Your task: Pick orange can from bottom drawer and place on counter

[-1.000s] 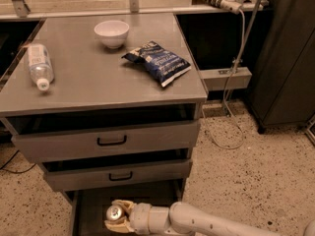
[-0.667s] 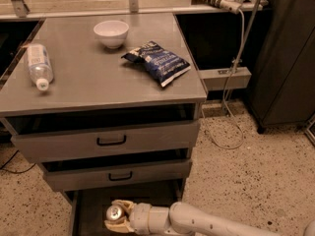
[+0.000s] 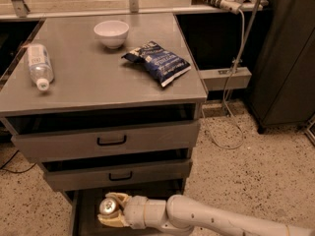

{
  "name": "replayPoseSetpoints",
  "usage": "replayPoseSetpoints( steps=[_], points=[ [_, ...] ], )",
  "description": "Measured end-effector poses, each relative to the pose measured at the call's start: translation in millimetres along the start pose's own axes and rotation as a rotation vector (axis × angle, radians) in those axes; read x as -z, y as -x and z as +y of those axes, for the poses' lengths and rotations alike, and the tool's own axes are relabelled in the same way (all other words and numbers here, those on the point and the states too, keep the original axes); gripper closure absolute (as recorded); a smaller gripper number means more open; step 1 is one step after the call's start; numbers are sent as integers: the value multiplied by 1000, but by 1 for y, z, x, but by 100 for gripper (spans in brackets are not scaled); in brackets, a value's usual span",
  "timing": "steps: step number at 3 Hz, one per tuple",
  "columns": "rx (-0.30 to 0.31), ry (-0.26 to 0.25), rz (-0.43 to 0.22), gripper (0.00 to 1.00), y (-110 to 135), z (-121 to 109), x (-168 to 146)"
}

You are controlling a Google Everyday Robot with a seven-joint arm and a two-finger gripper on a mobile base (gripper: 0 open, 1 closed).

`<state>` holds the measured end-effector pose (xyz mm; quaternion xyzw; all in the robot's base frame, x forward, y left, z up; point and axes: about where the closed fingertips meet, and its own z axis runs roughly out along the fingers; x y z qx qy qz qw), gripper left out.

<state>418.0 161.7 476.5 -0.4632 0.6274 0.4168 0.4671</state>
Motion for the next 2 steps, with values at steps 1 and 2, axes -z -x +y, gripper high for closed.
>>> replayPoseSetpoints(
  steps=[1, 2],
  points=[
    [43, -12, 12, 100, 43, 6, 8],
    [127, -40, 45, 100, 102, 13, 27]
  ],
)
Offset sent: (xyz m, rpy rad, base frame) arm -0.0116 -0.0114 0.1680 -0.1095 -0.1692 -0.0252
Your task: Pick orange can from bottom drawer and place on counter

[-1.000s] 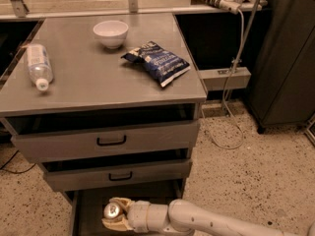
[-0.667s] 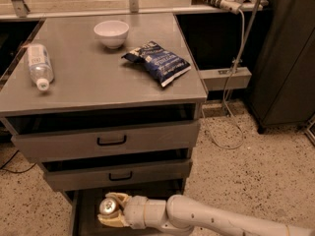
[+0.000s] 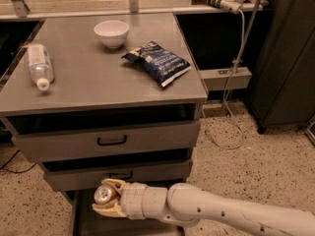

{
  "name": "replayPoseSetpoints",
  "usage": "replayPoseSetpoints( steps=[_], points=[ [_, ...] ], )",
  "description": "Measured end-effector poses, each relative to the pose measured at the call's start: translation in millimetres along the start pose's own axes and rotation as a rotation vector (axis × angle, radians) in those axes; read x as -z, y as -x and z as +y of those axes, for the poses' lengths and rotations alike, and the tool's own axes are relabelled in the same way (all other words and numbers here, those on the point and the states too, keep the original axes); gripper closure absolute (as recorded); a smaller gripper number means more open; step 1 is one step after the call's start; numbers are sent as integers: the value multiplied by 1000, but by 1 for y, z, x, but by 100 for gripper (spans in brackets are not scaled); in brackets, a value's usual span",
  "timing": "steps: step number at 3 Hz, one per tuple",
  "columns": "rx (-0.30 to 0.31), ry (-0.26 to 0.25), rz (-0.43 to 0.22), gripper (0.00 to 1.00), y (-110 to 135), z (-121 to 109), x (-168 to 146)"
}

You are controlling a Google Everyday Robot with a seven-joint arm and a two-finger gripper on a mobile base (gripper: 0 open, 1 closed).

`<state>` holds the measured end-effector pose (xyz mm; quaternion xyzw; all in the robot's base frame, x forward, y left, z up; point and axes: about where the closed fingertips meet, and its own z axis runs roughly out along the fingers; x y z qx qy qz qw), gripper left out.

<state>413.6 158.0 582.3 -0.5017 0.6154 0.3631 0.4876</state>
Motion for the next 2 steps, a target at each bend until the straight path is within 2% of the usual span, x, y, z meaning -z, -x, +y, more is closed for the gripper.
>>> replayPoseSetpoints(
  steps=[1, 2],
  points=[
    [0, 0, 0, 100, 0, 0, 0],
    [6, -7, -10, 100, 18, -4, 6]
  ],
)
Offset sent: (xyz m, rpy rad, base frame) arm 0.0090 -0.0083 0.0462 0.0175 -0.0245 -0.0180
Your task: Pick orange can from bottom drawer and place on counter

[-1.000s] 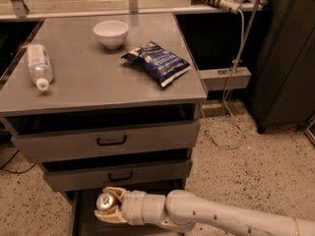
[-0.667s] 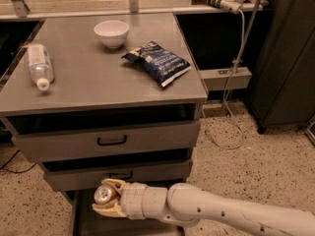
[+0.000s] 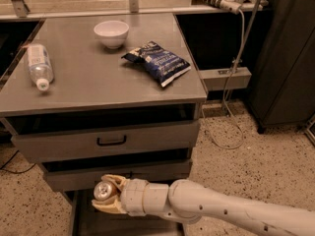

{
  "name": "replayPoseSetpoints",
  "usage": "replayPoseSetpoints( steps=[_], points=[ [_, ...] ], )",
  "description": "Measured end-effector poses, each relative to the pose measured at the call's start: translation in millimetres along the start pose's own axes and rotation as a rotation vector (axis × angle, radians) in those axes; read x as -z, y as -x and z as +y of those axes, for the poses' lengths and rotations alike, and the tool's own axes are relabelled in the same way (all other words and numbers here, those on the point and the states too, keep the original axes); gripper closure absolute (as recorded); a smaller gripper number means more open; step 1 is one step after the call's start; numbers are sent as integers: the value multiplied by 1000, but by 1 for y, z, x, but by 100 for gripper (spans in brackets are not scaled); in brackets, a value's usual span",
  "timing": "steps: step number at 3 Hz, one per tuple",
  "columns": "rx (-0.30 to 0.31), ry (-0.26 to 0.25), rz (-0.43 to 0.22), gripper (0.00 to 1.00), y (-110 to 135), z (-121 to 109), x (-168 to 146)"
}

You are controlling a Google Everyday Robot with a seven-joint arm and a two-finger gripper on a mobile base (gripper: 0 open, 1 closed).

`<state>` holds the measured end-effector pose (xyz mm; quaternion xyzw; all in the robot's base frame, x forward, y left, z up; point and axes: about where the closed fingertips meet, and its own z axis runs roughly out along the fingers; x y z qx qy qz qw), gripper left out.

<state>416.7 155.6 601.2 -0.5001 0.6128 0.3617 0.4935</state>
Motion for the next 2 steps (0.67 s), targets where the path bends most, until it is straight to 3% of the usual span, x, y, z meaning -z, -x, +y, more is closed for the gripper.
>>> replayPoseSetpoints(
  steps=[2],
  points=[
    [69, -37, 1, 100, 88, -9, 41]
  ],
)
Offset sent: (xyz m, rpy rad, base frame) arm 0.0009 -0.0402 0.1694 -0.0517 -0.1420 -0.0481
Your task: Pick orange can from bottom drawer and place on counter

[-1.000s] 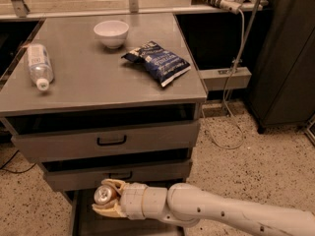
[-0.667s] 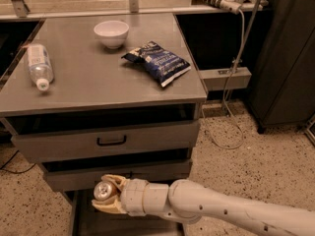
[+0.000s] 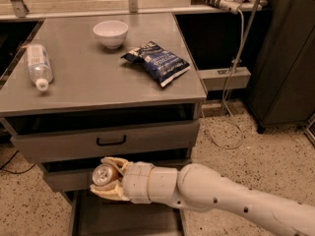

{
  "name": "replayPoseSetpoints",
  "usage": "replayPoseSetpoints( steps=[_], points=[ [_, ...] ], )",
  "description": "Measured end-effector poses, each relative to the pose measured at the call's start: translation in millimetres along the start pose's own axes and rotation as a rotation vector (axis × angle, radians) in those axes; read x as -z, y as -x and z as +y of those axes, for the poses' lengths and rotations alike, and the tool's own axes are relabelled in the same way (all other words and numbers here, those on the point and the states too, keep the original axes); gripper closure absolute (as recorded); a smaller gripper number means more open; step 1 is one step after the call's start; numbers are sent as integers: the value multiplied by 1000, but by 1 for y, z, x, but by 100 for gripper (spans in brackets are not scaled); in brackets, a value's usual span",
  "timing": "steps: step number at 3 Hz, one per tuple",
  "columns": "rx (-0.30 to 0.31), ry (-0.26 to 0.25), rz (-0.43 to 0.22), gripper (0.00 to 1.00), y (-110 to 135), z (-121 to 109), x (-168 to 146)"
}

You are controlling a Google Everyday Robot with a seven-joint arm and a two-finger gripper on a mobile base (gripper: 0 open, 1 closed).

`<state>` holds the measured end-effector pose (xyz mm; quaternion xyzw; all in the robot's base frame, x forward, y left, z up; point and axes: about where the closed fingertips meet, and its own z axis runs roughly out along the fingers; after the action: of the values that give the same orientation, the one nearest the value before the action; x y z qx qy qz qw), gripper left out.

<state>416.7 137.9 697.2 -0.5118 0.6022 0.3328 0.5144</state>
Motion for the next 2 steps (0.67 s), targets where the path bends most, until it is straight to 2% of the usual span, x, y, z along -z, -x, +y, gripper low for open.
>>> replayPoseSetpoints(
  steps=[1, 2],
  points=[
    [50, -10, -1, 100, 42, -6, 21],
    [59, -7, 3, 100, 46, -5, 25]
  ],
)
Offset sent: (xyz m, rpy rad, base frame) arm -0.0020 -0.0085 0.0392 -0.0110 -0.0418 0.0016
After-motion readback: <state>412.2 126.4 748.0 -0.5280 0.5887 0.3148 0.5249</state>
